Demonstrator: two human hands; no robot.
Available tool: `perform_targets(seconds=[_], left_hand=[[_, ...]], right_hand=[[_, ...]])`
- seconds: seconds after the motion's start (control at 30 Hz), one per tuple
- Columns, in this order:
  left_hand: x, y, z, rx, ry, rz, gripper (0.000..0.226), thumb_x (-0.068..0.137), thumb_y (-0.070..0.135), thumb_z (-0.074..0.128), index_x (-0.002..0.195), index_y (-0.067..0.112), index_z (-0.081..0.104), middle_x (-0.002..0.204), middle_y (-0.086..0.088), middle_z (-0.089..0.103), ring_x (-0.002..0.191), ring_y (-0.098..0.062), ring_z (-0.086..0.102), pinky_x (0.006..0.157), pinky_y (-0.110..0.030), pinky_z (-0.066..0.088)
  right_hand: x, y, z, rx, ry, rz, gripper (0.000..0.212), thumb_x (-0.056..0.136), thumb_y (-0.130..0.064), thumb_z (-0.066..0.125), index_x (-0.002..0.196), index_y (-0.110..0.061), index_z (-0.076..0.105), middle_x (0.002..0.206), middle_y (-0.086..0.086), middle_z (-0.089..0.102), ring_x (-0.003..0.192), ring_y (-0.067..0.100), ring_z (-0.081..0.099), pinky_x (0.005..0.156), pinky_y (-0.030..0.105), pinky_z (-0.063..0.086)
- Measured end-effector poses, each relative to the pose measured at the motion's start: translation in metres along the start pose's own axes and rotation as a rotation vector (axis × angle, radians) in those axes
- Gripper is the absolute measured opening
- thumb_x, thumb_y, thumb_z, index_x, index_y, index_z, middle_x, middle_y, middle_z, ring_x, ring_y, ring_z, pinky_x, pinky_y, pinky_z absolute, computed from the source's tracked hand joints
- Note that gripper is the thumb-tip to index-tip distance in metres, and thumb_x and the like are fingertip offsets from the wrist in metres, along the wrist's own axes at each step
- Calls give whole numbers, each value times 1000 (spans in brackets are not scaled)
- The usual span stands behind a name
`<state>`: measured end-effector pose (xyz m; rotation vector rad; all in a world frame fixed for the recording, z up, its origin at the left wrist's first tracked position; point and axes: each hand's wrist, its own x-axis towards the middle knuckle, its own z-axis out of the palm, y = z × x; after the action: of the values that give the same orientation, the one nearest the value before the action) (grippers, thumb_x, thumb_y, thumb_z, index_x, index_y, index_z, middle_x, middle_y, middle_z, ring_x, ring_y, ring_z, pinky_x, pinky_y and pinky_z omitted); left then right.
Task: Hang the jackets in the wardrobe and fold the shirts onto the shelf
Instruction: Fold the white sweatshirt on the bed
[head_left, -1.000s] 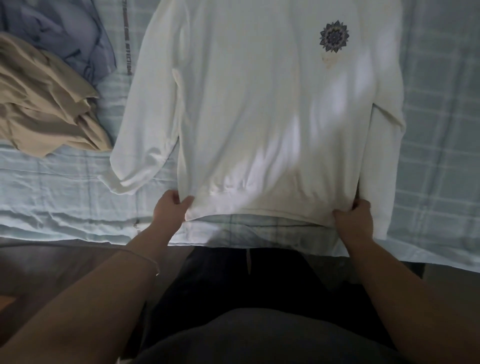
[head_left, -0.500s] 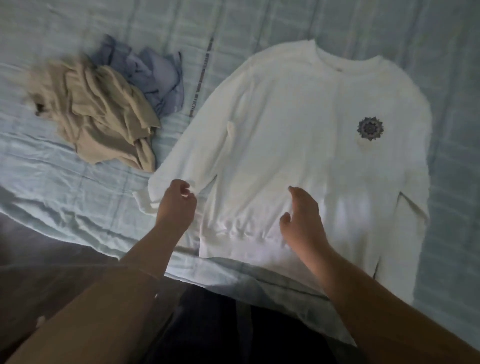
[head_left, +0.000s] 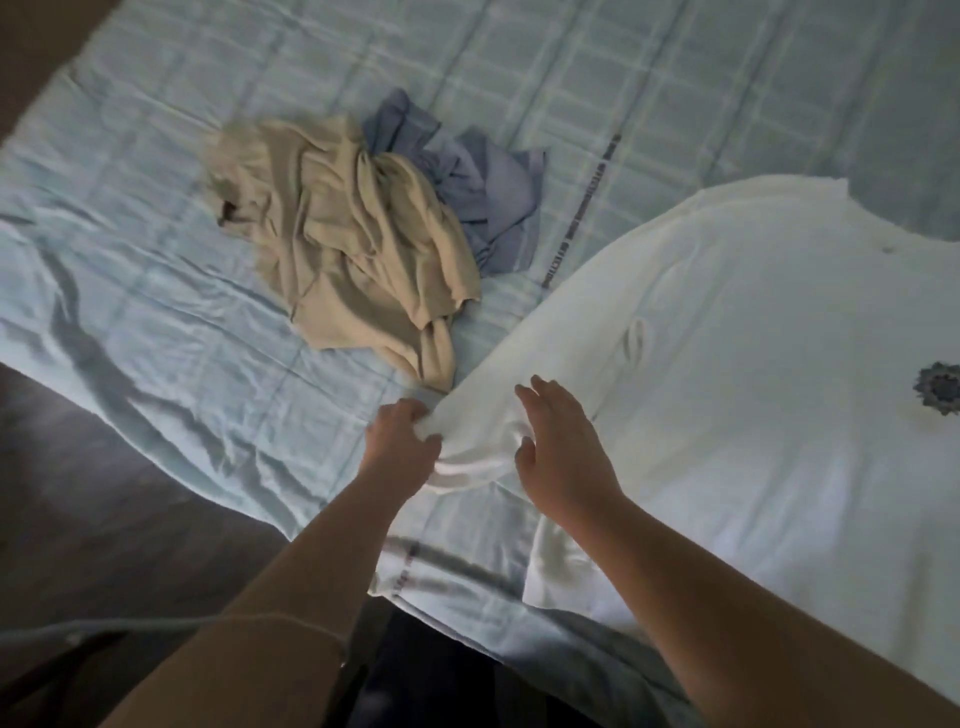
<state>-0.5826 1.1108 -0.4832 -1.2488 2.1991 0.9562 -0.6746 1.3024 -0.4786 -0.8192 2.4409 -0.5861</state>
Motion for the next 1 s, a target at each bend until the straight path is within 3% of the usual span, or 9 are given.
perform_targets(seconds=[0.13, 0.2, 0.27, 0.37, 0.5, 0.63, 0.8, 0.9, 1.0], left_hand=[[11, -1, -21, -10, -330, 98, 22, 86, 26, 68, 106, 21, 59, 102, 0, 64, 89, -21, 59, 74, -31, 44], [12, 9, -42, -103, -428, 162, 12, 85, 25, 70, 95, 20, 65, 90, 2, 66, 81, -18, 60, 68, -28, 44], [12, 23, -70, -237, -474, 234, 17, 81, 31, 72, 92, 18, 68, 86, 1, 67, 80, -16, 61, 70, -28, 46], [20, 40, -117, -445, -533, 332, 32, 81, 41, 67, 103, 18, 68, 97, -4, 70, 88, -16, 65, 78, -32, 51], [39, 60, -176, -790, -529, 276, 31, 85, 30, 66, 113, 17, 65, 110, -19, 67, 98, -25, 64, 84, -43, 52], [60, 78, -228, -873, -424, 340, 34, 86, 31, 66, 117, 17, 62, 114, -15, 67, 103, -27, 64, 85, -45, 53], [76, 88, -277, -987, -342, 462, 28, 96, 17, 58, 124, 19, 61, 118, -9, 68, 111, -27, 65, 87, -41, 55], [88, 74, -292, -1173, -336, 476, 38, 100, 11, 50, 138, 10, 51, 133, -19, 59, 126, -36, 56, 101, -48, 49], [102, 50, -289, -1348, -313, 433, 43, 103, 7, 38, 145, 7, 41, 142, -24, 51, 132, -37, 51, 105, -53, 44]], right_hand=[[20, -28, 22, -79, -18, 46, 61, 89, -17, 52, 149, -11, 39, 158, 13, 33, 149, 30, 25, 120, 45, 26], [24, -42, 24, -122, -20, 80, 60, 92, -26, 43, 150, -12, 36, 158, 13, 33, 148, 31, 26, 118, 50, 29], [31, -57, 20, -139, 2, 124, 61, 94, -31, 36, 152, -12, 32, 158, 12, 33, 147, 31, 27, 117, 52, 29], [48, -77, 8, -101, 32, 162, 66, 95, -27, 49, 155, -13, 24, 161, 10, 27, 150, 27, 21, 120, 49, 25], [86, -107, -21, -5, 90, 172, 64, 97, -27, 42, 155, -15, 20, 160, 8, 25, 149, 25, 20, 121, 46, 22], [128, -141, -40, 1, 203, 171, 63, 100, -41, 26, 154, -11, 23, 158, 10, 29, 146, 26, 26, 118, 47, 26], [181, -179, -48, 9, 353, 212, 66, 100, -46, 27, 154, -8, 24, 160, 13, 28, 146, 30, 29, 112, 53, 31], [206, -200, -51, -20, 435, 307, 74, 98, -54, 21, 157, -10, 15, 163, 12, 20, 148, 33, 23, 114, 59, 26], [218, -210, -49, -26, 480, 319, 76, 97, -55, 20, 158, -11, 8, 165, 10, 12, 151, 30, 14, 118, 59, 16]])
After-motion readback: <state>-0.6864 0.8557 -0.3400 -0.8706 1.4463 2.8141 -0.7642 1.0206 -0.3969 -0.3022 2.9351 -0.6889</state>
